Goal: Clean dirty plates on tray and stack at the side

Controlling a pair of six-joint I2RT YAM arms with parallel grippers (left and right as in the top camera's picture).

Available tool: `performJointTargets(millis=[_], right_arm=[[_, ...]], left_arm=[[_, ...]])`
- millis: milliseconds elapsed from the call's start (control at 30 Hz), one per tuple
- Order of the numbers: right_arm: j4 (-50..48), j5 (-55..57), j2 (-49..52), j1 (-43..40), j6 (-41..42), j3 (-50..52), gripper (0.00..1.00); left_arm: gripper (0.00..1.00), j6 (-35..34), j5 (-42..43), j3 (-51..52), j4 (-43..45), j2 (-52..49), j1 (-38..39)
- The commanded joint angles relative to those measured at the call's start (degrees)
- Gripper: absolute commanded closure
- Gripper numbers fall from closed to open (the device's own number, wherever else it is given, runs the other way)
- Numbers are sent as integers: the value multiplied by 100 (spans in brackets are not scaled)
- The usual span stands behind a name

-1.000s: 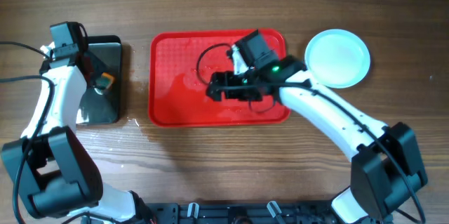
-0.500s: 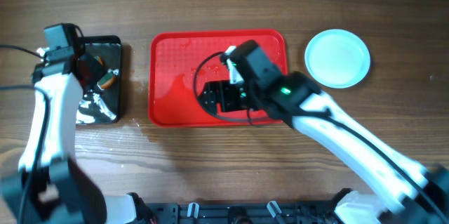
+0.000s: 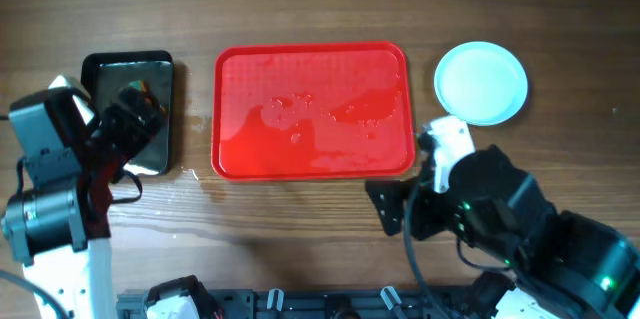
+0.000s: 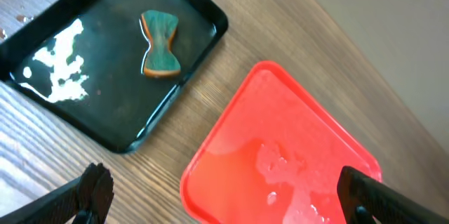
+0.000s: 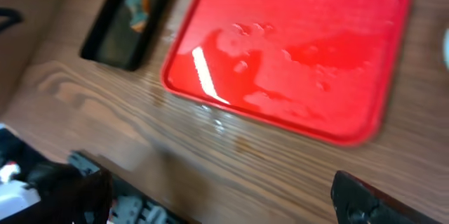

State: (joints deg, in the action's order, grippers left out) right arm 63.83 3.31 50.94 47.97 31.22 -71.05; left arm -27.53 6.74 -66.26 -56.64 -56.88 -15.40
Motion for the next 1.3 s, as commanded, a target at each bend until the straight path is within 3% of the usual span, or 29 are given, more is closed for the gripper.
performJointTargets(millis=[0,700,833,1100,1267], right_arm=[[168,275,-15,42,-85,125,0],[98,581,358,-264,-170,341,0],[-839,474,-160,-1056,-216,1132,0],[-4098,-1279,-2164,-3064,-1482,3838,0],[-5149,-1799,-3589,-4120,-1244,5211,0]], left_arm=[[0,9,175,-50,-46,181,-37],[0,7,175,-50,-46,-133,-37],[0,7,175,-50,-46,-136,-37],[0,9,175,-50,-46,-136,-37],[0,9,175,-50,-46,-136,-37]])
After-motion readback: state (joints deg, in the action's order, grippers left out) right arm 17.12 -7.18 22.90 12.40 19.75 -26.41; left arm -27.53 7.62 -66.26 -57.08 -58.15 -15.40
